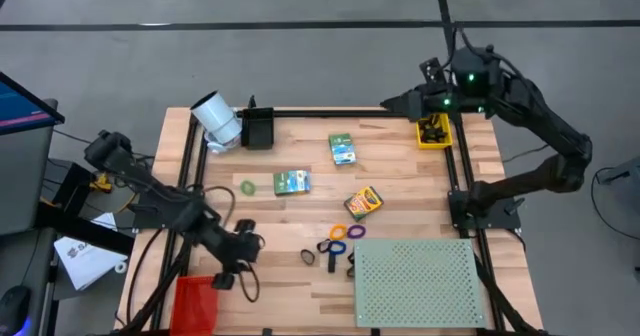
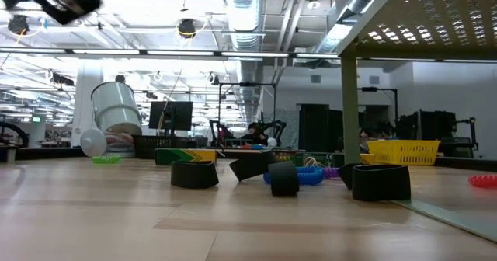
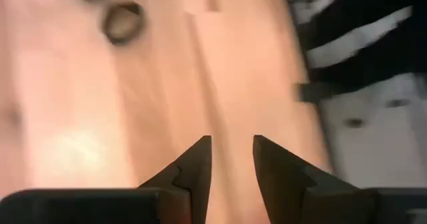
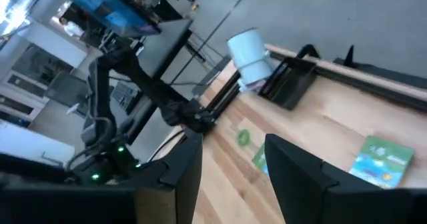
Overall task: Pick & Place Office Desk Supplies
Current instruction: Put the black rubber band into the yellow bin
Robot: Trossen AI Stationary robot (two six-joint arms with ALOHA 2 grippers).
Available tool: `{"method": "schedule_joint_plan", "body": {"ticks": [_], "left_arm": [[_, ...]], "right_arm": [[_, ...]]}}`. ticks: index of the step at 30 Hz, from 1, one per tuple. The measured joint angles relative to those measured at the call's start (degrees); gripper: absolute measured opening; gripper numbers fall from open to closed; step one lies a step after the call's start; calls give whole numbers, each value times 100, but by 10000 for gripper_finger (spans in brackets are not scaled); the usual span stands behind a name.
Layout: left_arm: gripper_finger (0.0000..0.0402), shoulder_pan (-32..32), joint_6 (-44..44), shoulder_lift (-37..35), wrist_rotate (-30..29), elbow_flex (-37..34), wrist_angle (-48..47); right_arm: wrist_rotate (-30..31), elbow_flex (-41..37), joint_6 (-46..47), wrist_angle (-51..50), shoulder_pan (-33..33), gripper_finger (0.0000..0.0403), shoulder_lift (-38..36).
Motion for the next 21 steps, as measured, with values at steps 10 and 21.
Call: {"method": "schedule_joint_plan", "body": {"ticks": [10, 21], "left_arm": [[175, 926, 1460, 1406, -719, -1, 1231], [221, 1734, 2191, 2507, 10, -2, 2697]], "right_arm": [[888, -7, 214, 697, 1045, 159, 154], [928, -7, 240, 1058, 1391, 159, 208]]}}
